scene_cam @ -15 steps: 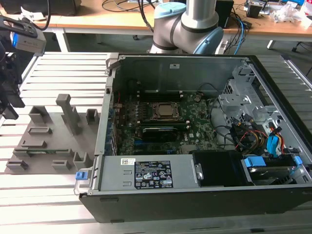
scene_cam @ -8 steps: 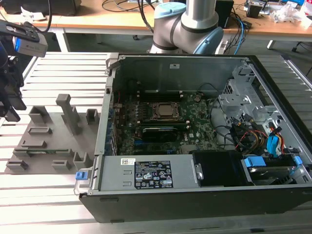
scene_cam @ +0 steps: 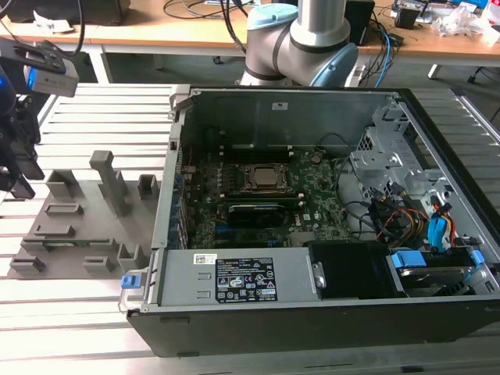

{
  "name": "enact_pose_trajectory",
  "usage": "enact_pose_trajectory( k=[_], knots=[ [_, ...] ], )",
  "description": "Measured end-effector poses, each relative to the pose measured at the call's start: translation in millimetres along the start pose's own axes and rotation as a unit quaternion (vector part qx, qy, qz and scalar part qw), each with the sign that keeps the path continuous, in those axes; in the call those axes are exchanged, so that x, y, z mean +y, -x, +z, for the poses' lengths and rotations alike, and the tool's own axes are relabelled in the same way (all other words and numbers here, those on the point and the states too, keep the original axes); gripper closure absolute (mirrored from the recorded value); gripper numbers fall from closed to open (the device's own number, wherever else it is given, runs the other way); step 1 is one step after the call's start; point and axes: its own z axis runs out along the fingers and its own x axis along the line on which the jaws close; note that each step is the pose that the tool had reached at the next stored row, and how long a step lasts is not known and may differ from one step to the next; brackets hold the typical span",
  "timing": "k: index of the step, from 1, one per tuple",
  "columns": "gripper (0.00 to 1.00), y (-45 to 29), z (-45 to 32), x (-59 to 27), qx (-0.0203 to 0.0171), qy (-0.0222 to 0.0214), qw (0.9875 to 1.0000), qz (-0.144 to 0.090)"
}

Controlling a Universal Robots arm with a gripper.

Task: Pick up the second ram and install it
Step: 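Pick up the second ram and move it above second insertion slot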

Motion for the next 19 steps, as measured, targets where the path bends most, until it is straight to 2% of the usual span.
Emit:
enact_pose_trajectory(
  k=[19],
  knots=[
    [0.64,-0.3,14.1,-0.6,0.0001,0.0001,1.0000,-0.002]
  ],
)
